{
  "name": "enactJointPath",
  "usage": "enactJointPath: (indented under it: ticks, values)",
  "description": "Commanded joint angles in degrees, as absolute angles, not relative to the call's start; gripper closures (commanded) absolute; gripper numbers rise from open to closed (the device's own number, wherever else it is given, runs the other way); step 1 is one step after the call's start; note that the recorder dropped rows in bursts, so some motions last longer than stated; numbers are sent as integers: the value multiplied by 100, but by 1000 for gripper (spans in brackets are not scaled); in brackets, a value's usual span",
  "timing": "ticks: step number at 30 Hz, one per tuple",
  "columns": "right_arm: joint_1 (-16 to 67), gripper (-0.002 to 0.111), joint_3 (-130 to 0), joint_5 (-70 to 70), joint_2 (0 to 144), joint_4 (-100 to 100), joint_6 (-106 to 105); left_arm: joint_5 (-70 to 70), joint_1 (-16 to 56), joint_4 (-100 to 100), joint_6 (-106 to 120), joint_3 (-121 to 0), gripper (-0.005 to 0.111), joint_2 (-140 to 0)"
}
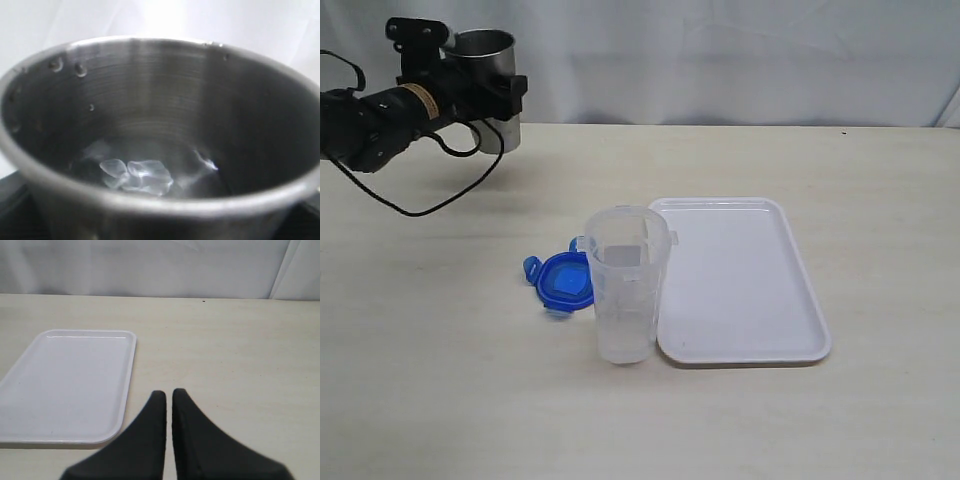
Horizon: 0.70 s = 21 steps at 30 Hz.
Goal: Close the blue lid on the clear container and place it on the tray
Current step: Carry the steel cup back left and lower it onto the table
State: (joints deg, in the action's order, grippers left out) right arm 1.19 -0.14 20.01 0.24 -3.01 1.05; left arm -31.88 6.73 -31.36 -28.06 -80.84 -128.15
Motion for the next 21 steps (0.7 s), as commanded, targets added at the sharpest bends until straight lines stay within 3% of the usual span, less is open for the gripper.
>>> enactJointPath:
  ticks: [1, 10, 21]
  values:
    - [87, 104, 0, 1975, 0, -345, 72, -3594, 659, -3098, -2938, -8648, 107, -13227]
    - [87, 104, 0, 1975, 0, -345, 72, -4231, 659, -3087, -2723, -9218, 107, -14131]
    - [87, 104, 0, 1975, 0, -345, 72, -4148, 659, -3167, -2540, -9280, 107, -14240]
